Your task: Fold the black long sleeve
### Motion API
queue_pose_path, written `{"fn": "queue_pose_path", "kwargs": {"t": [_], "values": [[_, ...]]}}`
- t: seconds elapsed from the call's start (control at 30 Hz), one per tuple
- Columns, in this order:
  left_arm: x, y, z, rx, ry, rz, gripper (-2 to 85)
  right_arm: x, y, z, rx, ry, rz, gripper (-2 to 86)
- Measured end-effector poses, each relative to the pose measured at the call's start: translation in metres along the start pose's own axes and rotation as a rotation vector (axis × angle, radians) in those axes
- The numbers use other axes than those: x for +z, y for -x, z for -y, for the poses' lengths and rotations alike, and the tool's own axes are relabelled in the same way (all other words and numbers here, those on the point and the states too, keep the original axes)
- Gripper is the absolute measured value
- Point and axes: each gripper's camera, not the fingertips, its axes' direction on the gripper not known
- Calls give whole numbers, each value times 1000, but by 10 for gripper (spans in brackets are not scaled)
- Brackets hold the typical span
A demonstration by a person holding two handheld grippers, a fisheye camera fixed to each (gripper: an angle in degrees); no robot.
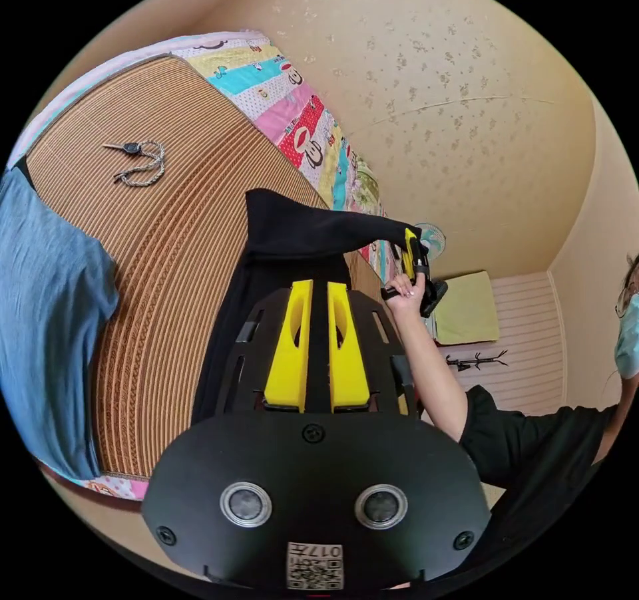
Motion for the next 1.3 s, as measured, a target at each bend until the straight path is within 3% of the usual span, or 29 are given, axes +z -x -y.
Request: {"fn": "queue_pose_path", "kwargs": {"t": [0.13, 0.37, 0.53, 0.7, 0.8, 0.9, 1.0, 1.13, 1.3], "values": [[77, 44, 33, 28, 91, 86, 77, -24, -95, -31, 204, 113, -211, 42], [163, 56, 152, 105, 79, 165, 135, -59, -138, -40, 218, 129, -227, 62], [217, 62, 196, 118, 158, 257, 65, -94, -168, -37, 358, 62, -259, 89], [202, 70, 217, 231, 197, 138, 45, -118, -177, -23, 416, 11, -174, 58], [187, 100, 237, 220, 210, -16, 39, -132, -149, -17, 275, -9, -56, 44], [189, 133, 248, 134, 243, -25, 39, -128, -145, -30, 325, 75, -160, 45], [186, 143, 243, 95, 208, -7, 58, -118, -161, -53, 414, 180, -351, 61], [174, 131, 215, 116, 116, 42, 103, -141, -165, -69, 507, -7, -230, 85], [206, 107, 190, 166, 214, 218, 99, -138, -164, -61, 537, 1, -255, 67]]}}
